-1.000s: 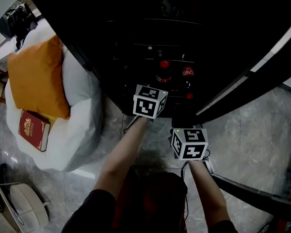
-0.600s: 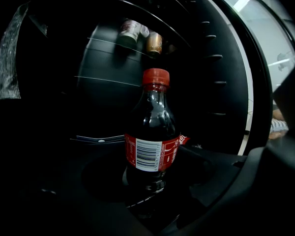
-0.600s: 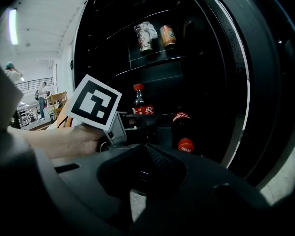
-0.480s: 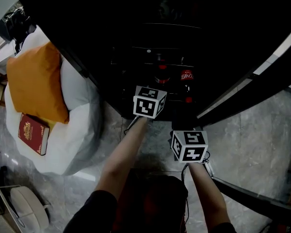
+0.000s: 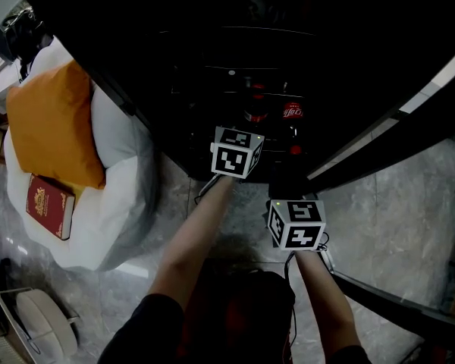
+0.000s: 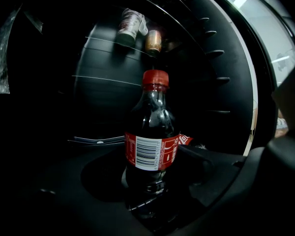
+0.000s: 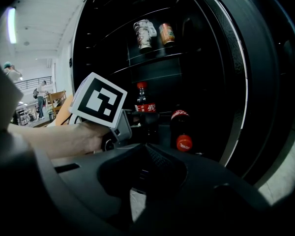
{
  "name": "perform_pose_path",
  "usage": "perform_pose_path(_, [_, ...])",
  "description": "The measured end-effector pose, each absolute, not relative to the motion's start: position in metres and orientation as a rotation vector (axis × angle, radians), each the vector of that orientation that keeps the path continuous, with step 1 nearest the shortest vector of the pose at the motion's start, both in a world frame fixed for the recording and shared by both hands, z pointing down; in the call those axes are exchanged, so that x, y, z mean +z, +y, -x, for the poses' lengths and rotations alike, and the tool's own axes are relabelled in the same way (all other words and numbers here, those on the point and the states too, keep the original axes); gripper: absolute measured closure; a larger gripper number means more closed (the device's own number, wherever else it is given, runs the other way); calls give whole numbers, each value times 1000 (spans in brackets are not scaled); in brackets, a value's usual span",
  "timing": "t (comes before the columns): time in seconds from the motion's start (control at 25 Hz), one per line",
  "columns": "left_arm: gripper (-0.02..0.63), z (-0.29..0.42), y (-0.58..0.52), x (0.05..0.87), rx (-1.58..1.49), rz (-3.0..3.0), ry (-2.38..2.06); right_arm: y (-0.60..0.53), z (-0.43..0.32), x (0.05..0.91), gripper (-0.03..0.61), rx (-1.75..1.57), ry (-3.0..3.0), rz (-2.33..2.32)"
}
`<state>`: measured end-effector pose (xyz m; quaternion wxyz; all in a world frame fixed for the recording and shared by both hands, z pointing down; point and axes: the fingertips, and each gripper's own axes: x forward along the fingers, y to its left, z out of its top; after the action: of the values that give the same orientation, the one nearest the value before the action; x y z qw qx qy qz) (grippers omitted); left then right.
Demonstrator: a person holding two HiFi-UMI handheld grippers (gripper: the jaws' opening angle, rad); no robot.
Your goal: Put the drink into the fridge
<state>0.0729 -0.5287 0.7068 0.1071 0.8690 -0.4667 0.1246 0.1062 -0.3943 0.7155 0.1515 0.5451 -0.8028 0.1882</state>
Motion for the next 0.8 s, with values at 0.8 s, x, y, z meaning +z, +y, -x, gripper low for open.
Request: perform_pose_path(0.8, [287, -66, -511, 694, 265, -2597, -1403, -372, -105, 711, 561, 542, -2292, -1590])
